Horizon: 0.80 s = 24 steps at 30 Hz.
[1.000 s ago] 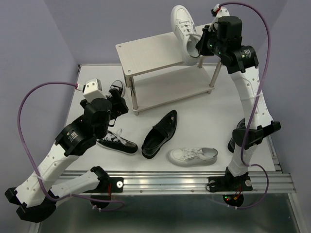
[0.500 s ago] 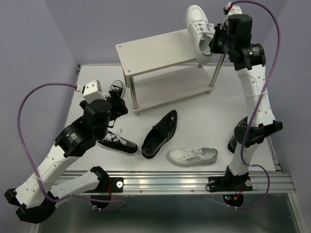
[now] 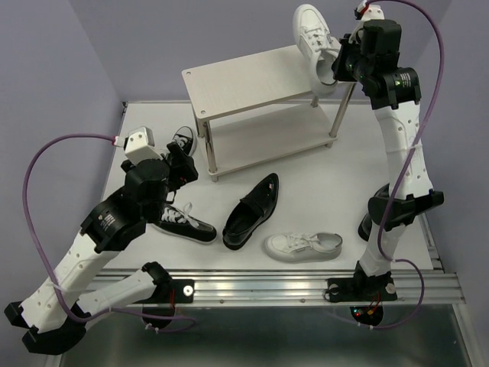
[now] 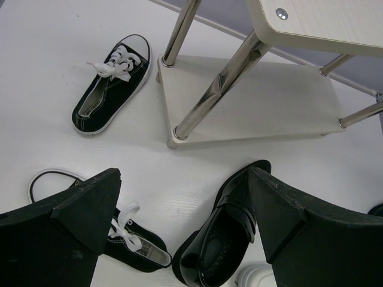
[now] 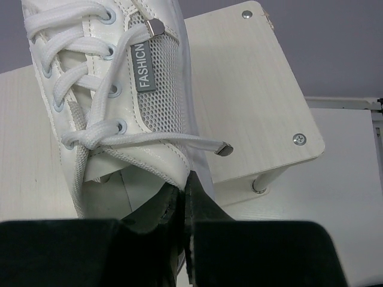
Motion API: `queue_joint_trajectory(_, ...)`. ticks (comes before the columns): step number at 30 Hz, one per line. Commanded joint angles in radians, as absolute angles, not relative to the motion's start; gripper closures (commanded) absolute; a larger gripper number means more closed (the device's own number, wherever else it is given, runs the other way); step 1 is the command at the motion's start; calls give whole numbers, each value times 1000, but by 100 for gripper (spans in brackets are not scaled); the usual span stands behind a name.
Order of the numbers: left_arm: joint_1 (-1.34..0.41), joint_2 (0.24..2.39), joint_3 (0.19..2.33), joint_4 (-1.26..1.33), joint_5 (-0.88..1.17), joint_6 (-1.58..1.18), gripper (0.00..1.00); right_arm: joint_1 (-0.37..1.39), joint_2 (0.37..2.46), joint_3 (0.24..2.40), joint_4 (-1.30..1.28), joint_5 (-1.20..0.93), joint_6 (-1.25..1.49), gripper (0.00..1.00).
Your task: Place and organize the shoes onto the shoe shelf
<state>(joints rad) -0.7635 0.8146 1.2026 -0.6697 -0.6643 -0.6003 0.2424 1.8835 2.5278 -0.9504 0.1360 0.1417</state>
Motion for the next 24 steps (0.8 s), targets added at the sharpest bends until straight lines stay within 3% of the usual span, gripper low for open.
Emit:
queue_joint_trajectory(1,-758,798,1190,-646,-686,-607,1,218,1884,2597,-827,130,104,99)
queue_joint_trajectory(24,-758,781,1169,-652,-692,-641,1,179,1913,2582,-749,107,25,99)
